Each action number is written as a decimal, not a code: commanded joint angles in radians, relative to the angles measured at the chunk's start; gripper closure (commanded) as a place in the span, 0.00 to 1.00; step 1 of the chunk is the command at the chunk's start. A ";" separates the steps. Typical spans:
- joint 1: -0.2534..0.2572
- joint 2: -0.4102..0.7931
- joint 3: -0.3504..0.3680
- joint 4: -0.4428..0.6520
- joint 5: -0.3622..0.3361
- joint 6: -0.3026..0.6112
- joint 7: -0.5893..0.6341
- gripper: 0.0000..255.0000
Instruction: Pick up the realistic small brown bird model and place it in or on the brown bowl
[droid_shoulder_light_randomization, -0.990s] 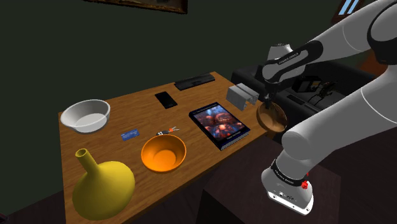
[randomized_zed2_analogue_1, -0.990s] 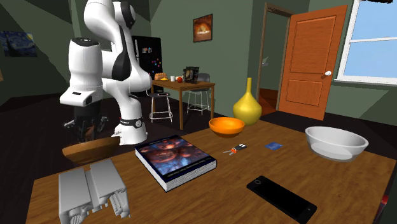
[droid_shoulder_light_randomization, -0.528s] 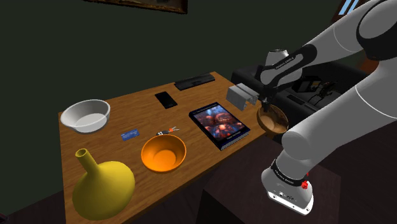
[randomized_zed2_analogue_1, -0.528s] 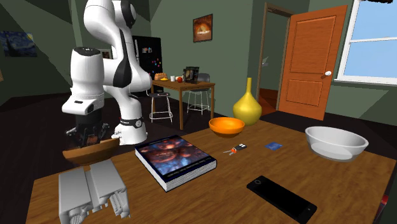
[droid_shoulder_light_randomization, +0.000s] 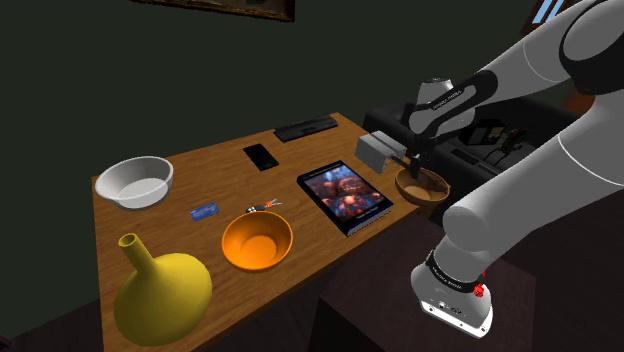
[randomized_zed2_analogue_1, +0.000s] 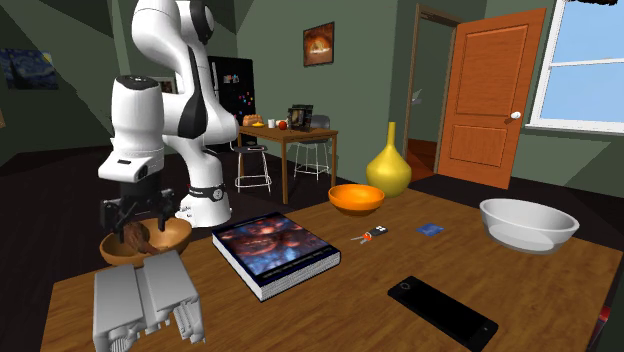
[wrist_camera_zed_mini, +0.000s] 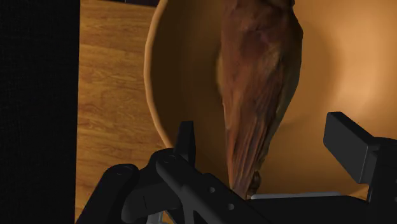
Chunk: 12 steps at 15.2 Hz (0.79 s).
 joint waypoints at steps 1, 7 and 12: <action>0.000 0.000 0.000 -0.001 0.000 0.000 0.000 0.00; 0.012 -0.100 0.035 0.058 0.023 -0.161 -0.003 0.00; 0.012 -0.100 0.035 0.058 0.023 -0.161 -0.003 0.00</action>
